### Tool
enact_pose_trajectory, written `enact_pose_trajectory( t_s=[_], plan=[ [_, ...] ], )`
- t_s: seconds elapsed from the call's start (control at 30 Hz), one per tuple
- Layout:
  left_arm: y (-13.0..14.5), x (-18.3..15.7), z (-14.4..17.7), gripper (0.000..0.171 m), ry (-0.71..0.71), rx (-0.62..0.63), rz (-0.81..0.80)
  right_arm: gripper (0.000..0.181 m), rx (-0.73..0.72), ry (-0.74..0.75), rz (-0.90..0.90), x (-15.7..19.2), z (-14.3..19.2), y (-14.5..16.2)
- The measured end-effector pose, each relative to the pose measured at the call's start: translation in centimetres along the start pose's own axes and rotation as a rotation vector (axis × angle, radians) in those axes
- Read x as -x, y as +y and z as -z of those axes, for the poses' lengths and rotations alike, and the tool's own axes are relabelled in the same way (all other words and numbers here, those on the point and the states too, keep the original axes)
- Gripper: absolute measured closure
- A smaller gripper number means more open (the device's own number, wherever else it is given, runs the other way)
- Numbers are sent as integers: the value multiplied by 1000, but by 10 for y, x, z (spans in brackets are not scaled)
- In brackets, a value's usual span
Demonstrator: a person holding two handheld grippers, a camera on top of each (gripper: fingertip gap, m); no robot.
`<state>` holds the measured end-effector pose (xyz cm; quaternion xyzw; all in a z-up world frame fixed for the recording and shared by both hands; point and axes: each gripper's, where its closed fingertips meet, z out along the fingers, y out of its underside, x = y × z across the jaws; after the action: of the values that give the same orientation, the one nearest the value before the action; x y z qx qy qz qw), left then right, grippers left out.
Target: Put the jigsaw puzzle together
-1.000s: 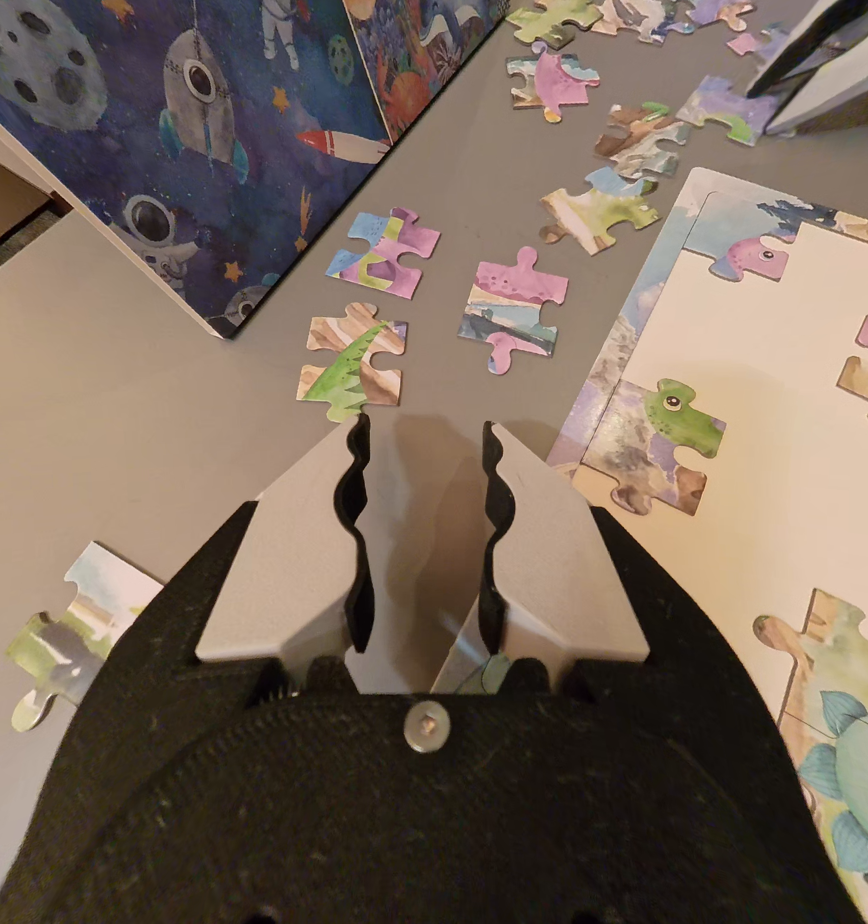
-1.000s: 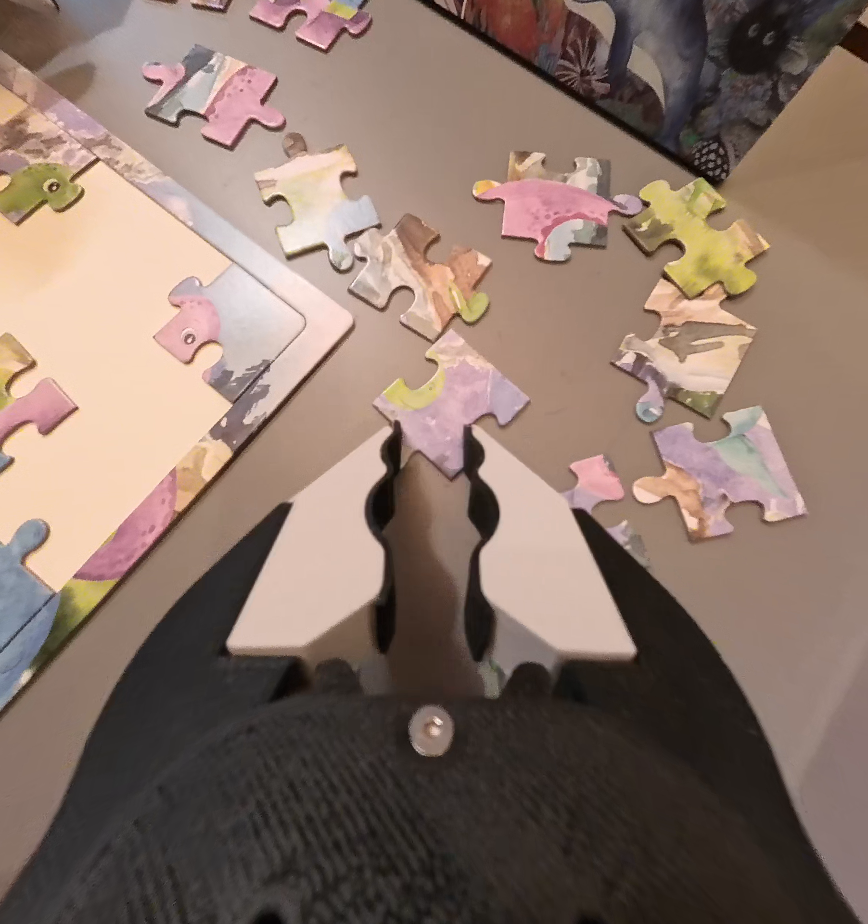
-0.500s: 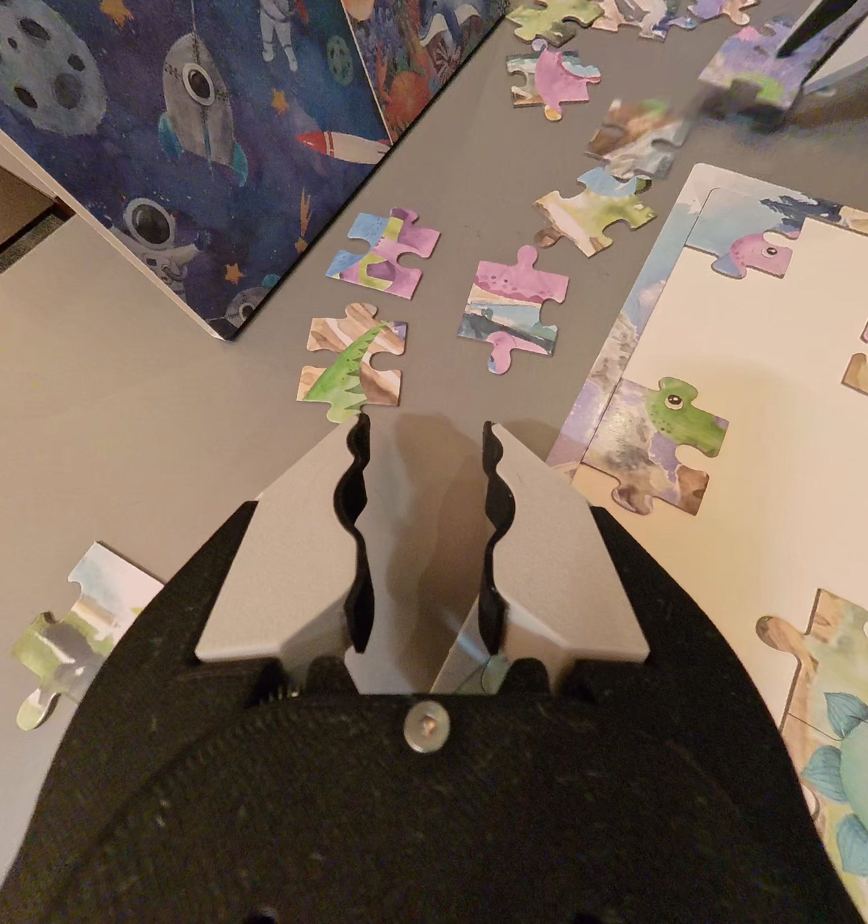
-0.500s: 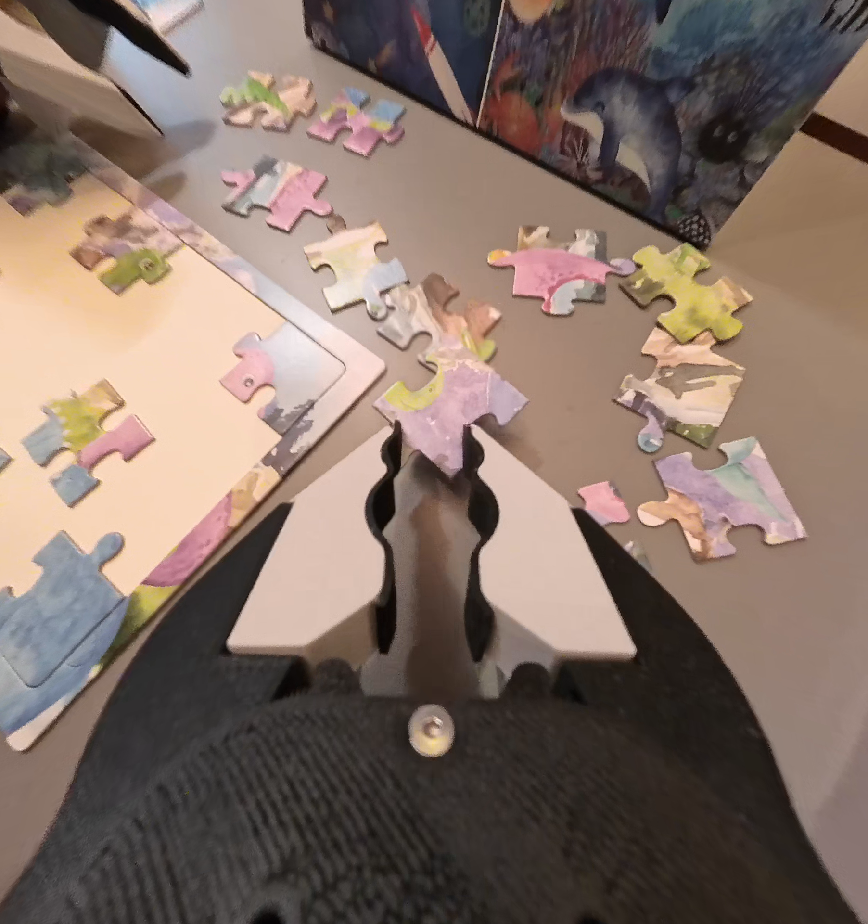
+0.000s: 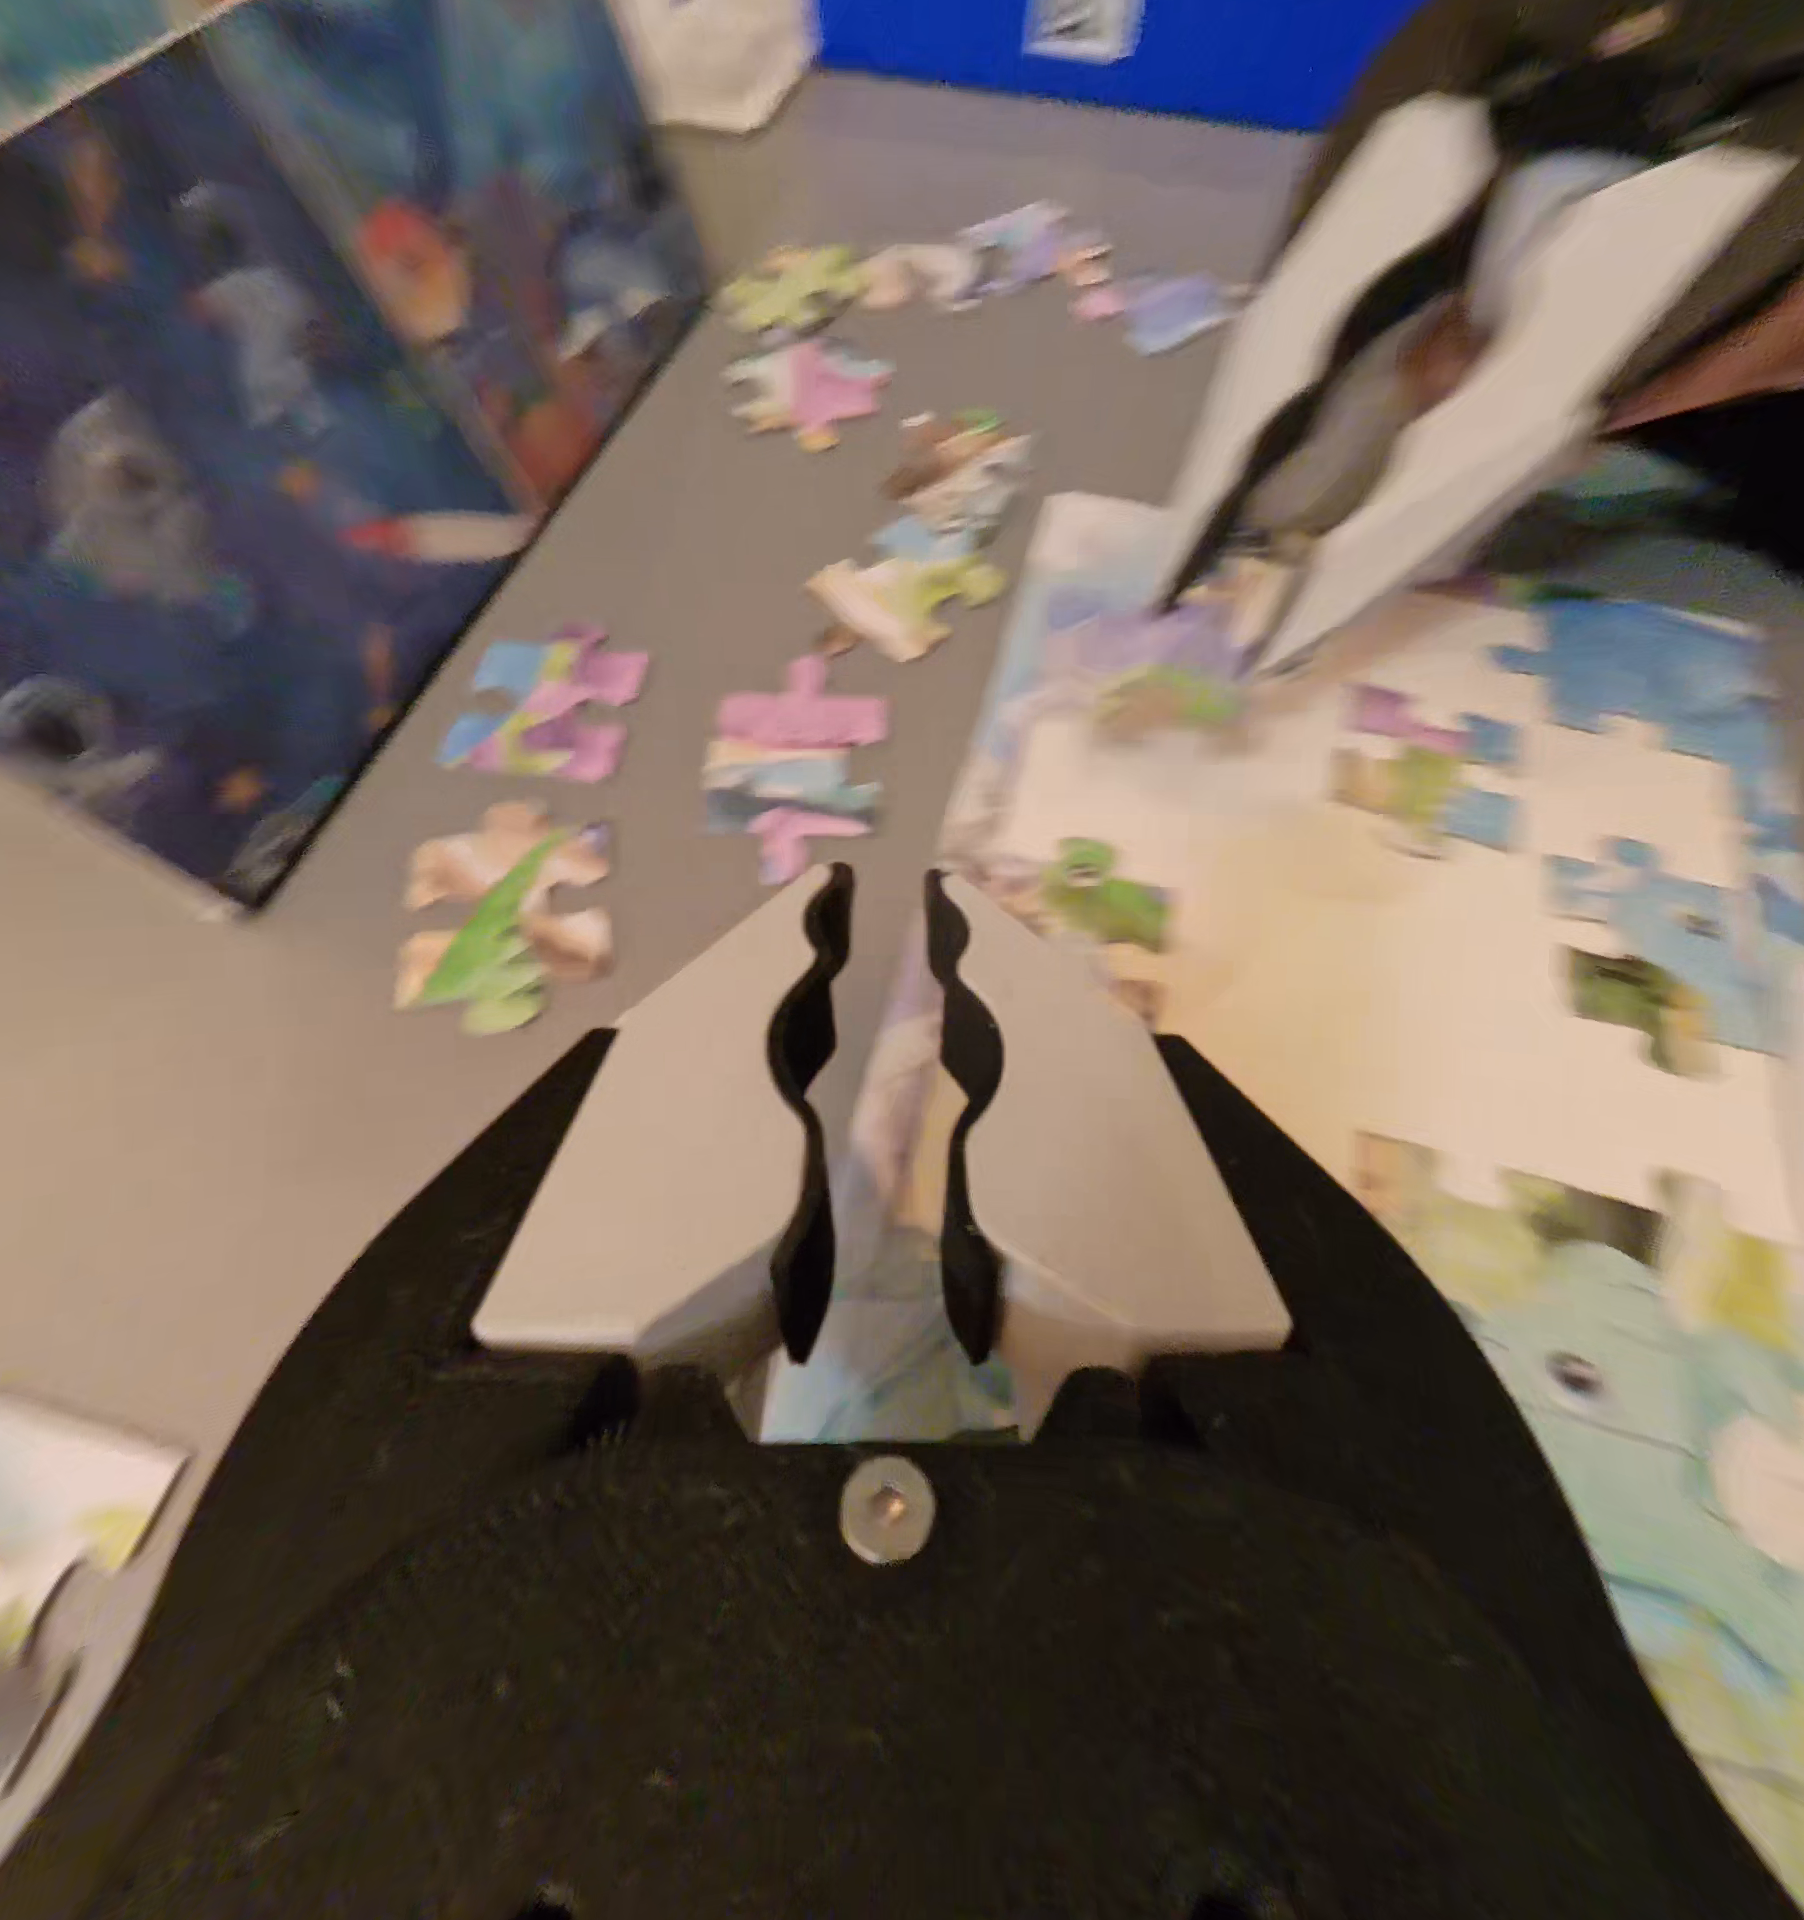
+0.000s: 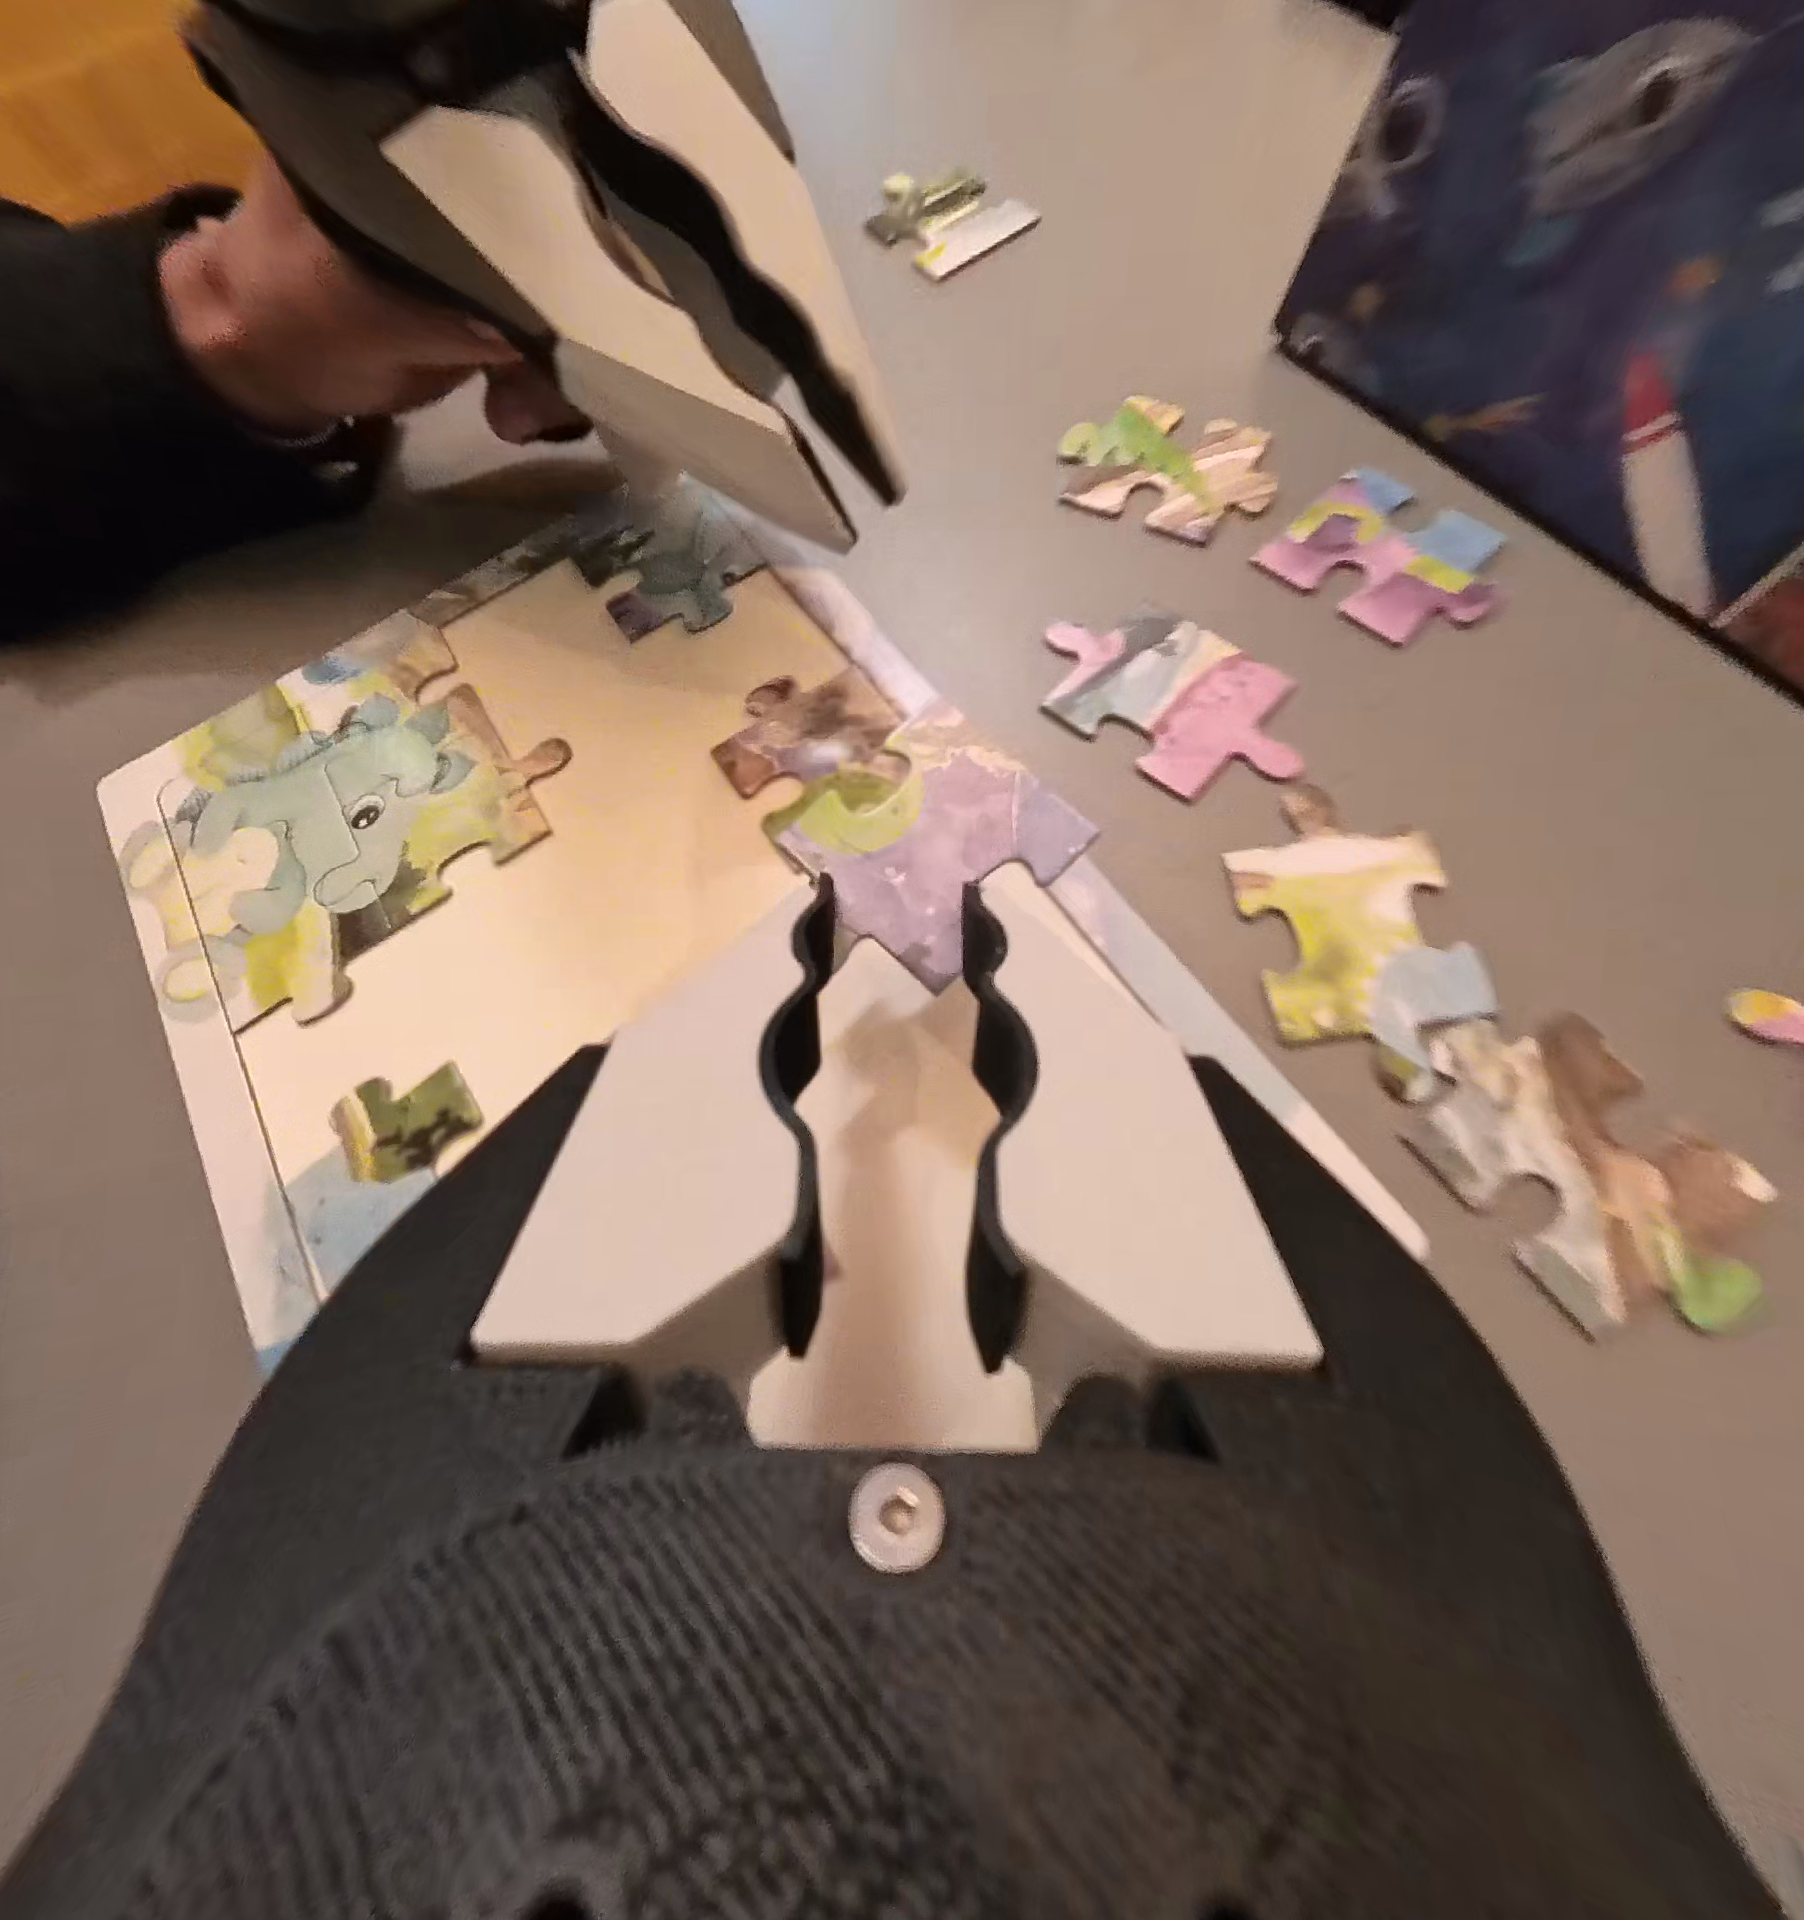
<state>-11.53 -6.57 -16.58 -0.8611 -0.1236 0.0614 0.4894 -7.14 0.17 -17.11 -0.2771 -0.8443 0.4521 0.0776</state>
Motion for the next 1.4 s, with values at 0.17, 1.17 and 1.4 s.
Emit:
enact_pose_trajectory(
  t_s=[0.17,1.17,1.4],
  plan=[
    [15,-34,-13,170,54,145,-150,159,134,71,-3,2,-21,15],
    [36,-35,-28,171,11,249,-213,153,207,138,18,0,-24,27],
    [36,-35,-28,171,11,246,-212,149,207,164,25,-2,-26,27]
  ],
)
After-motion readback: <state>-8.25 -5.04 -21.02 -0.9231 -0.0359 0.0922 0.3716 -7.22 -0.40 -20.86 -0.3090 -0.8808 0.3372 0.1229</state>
